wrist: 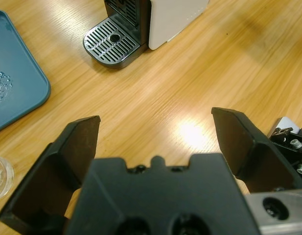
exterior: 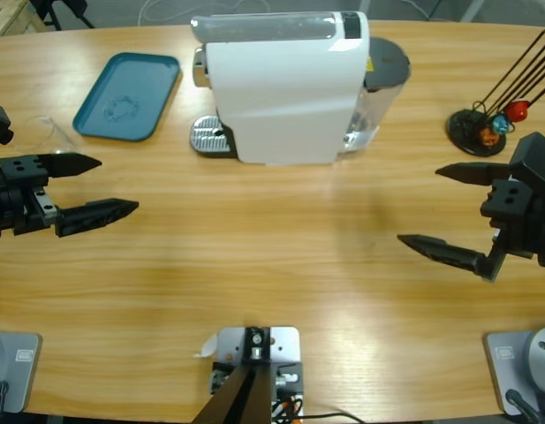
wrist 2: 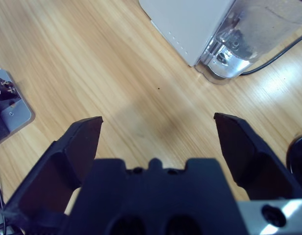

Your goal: Pour coffee

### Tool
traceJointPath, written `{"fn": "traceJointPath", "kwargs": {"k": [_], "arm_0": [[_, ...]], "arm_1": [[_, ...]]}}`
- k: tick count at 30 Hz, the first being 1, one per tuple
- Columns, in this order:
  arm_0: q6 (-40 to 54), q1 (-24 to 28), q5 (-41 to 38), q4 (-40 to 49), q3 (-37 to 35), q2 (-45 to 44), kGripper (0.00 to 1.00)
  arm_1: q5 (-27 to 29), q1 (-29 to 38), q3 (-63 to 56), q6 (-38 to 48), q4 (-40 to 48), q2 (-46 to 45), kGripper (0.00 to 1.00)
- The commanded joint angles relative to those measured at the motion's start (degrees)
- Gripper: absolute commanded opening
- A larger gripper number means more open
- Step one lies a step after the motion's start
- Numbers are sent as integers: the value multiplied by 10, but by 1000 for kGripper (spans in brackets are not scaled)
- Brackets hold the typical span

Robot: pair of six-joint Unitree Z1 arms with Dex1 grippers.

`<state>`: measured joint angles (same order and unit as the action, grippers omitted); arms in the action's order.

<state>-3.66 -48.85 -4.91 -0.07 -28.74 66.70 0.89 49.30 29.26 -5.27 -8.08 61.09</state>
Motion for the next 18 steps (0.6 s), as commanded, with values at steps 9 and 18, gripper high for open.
{"fn": "traceJointPath", "kwargs": {"k": [9, 18], "arm_0": [[-5, -5, -7, -9, 24, -8, 996], [-86, 12, -5, 70, -39, -68, 996]], "arm_1": [[4, 5, -4, 5, -8, 7, 1000], [1, 5, -4, 5, -13, 1, 1000]]}}
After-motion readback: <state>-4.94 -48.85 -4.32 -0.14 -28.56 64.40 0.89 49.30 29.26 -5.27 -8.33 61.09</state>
